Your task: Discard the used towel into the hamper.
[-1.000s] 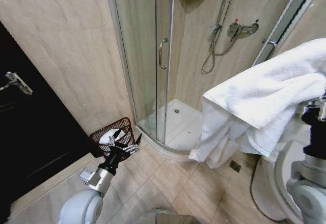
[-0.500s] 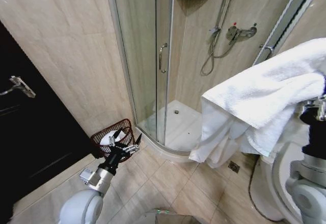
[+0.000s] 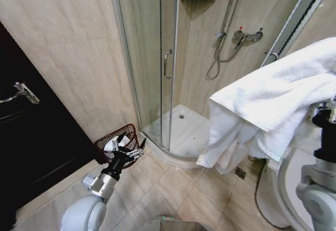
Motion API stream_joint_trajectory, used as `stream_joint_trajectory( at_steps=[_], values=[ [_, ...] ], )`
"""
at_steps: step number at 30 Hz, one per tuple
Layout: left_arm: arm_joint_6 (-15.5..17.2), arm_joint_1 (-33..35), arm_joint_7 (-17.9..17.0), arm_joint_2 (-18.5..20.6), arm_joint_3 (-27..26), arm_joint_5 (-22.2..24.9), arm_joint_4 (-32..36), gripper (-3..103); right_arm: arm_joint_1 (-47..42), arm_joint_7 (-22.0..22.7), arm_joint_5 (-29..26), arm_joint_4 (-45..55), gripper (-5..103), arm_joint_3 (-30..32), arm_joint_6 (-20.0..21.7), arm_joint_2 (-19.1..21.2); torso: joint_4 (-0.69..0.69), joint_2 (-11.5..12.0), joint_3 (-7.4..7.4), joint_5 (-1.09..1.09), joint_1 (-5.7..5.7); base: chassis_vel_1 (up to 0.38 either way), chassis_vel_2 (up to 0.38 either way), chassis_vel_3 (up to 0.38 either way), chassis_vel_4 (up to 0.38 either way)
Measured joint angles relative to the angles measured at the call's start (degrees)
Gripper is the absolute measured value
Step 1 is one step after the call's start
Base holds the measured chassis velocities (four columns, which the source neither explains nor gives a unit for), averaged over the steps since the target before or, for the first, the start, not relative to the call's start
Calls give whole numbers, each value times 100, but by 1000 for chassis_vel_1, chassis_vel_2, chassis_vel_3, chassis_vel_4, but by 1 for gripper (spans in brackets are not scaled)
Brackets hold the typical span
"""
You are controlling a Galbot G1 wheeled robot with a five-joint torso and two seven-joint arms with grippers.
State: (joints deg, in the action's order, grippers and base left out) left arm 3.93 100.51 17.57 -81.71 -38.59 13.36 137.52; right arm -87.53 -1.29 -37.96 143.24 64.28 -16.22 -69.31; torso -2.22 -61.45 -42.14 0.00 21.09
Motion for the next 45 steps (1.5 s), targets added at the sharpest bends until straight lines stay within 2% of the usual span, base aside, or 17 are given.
stream_joint_trajectory(
  at_steps=[45],
  values=[
    [0, 0, 0, 0, 0, 0, 0, 100, 19, 51, 92, 0, 22, -117, 44, -64, 0, -1315, -716, 0, 597, 0, 0, 0, 0]
  ],
)
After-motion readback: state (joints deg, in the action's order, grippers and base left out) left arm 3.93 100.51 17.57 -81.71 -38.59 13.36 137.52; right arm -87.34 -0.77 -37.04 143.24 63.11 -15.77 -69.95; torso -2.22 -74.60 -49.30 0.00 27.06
